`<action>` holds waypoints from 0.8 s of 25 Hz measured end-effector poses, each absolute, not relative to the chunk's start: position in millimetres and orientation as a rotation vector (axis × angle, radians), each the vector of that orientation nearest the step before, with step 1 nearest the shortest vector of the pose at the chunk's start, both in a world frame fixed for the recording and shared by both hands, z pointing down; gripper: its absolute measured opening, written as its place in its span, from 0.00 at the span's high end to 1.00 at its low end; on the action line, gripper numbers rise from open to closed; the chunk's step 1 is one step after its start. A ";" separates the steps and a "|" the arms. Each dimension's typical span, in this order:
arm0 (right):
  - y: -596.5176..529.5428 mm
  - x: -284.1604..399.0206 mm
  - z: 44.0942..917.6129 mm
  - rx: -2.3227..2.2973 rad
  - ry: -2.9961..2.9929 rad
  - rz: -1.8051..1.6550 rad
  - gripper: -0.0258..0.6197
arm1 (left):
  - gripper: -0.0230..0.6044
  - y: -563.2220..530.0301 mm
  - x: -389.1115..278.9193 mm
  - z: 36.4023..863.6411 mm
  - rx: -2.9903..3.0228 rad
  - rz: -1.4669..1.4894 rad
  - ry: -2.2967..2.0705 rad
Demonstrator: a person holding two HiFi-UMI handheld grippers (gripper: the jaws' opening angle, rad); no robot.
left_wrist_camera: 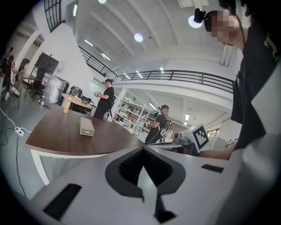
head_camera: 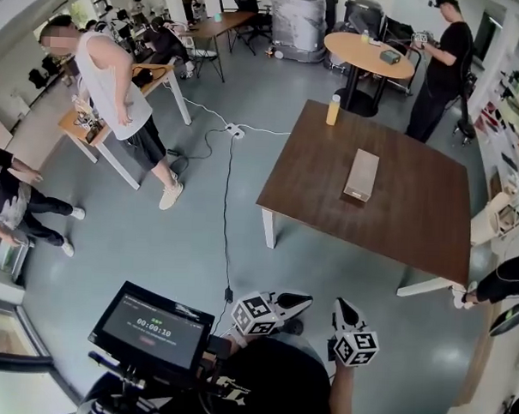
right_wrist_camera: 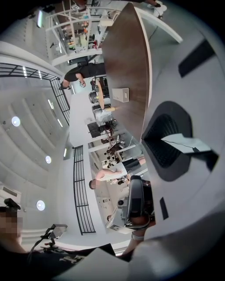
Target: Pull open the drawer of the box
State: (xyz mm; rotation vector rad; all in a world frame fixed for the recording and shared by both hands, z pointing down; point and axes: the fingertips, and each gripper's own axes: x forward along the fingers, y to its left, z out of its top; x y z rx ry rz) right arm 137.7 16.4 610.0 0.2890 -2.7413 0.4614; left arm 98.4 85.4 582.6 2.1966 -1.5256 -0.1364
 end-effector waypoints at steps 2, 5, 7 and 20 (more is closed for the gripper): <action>16.0 130.7 612.4 0.263 -2.742 0.452 0.98 | 0.96 85.7 95.2 586.4 2.186 -0.139 -1.539; 13.6 123.6 610.6 0.236 -2.749 0.444 0.98 | 0.96 85.6 92.8 588.3 2.175 -0.145 -1.553; 11.4 121.6 608.7 0.229 -2.754 0.449 0.98 | 0.96 85.4 93.4 588.2 2.170 -0.149 -1.555; 9.7 111.7 610.9 0.177 -2.734 0.471 0.98 | 0.96 83.7 93.1 590.5 2.139 -0.150 -1.576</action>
